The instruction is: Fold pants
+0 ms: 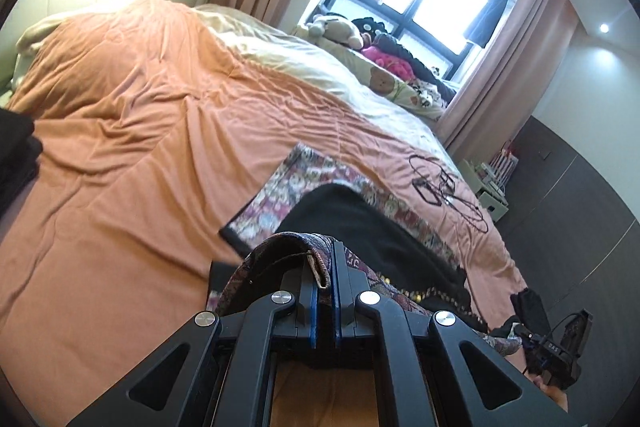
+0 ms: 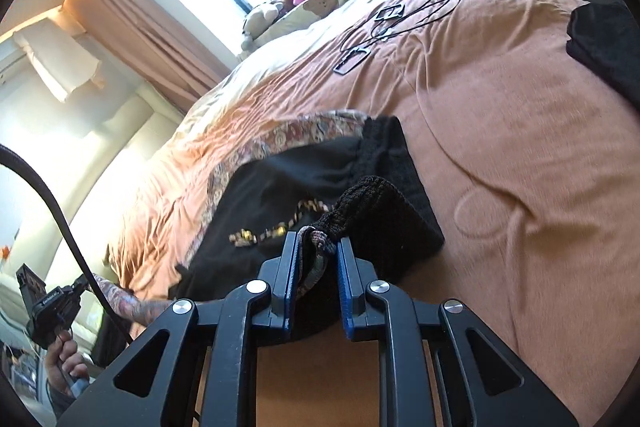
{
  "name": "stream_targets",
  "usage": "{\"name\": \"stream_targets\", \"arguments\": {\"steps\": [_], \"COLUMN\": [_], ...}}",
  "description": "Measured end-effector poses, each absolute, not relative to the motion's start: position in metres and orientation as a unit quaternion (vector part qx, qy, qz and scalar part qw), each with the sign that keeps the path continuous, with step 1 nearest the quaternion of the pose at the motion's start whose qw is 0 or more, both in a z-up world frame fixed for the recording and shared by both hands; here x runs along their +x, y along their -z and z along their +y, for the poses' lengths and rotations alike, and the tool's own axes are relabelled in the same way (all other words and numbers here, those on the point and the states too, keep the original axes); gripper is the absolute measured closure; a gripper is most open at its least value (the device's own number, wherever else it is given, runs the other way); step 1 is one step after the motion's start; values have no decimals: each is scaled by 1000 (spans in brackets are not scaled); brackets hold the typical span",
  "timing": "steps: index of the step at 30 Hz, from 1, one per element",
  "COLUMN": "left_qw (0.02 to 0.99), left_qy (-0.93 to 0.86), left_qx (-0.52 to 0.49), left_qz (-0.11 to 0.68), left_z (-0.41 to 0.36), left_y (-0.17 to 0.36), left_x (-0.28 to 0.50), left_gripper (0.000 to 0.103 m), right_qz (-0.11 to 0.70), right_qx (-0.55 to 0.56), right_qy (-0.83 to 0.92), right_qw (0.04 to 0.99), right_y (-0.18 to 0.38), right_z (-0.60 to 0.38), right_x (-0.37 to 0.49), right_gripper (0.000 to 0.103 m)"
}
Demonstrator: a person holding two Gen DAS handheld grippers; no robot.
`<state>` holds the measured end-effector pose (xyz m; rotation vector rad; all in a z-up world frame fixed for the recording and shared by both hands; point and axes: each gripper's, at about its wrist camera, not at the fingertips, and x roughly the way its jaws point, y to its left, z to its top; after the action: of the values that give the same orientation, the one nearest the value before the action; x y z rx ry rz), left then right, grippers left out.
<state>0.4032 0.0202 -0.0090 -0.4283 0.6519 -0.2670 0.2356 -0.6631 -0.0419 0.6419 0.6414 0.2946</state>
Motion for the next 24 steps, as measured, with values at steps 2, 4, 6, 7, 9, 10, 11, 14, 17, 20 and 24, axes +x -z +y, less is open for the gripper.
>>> {"name": "stream_targets", "arguments": {"steps": [2, 4, 6, 7, 9, 10, 11, 14, 17, 20, 24], "left_qw": [918, 919, 919, 920, 919, 918, 918, 916, 916, 914, 909], "left_qy": [133, 135, 139, 139, 141, 142, 142, 143, 142, 141, 140], "left_qx": [-206, -206, -207, -205, -207, -208, -207, -206, -201, -196, -192], "left_qz": [311, 309, 307, 305, 305, 306, 307, 313, 318, 326, 343], "left_z": [18, 17, 15, 14, 12, 11, 10, 8, 4, 0, -7], "left_y": [4, -1, -6, -8, -10, -10, -10, -8, -7, -2, 9], "left_x": [419, 437, 454, 463, 482, 488, 499, 525, 547, 570, 603], "left_gripper": [98, 98, 98, 98, 98, 98, 98, 98, 98, 98, 98], "right_qz": [306, 303, 302, 301, 301, 300, 299, 294, 296, 298, 303], "right_qx": [324, 330, 330, 331, 338, 339, 342, 347, 349, 351, 356], "right_qy": [-139, -134, -128, -127, -125, -123, -121, -115, -112, -107, -95], "right_qw": [884, 884, 885, 885, 883, 883, 883, 883, 882, 881, 879], "right_y": [40, 38, 36, 35, 35, 34, 34, 36, 39, 41, 46], "right_z": [-664, -662, -657, -656, -653, -652, -651, -648, -644, -641, -638], "right_x": [242, 252, 262, 266, 276, 281, 286, 303, 319, 335, 359], "right_gripper": [88, 88, 88, 88, 88, 88, 88, 88, 88, 88, 88]}}
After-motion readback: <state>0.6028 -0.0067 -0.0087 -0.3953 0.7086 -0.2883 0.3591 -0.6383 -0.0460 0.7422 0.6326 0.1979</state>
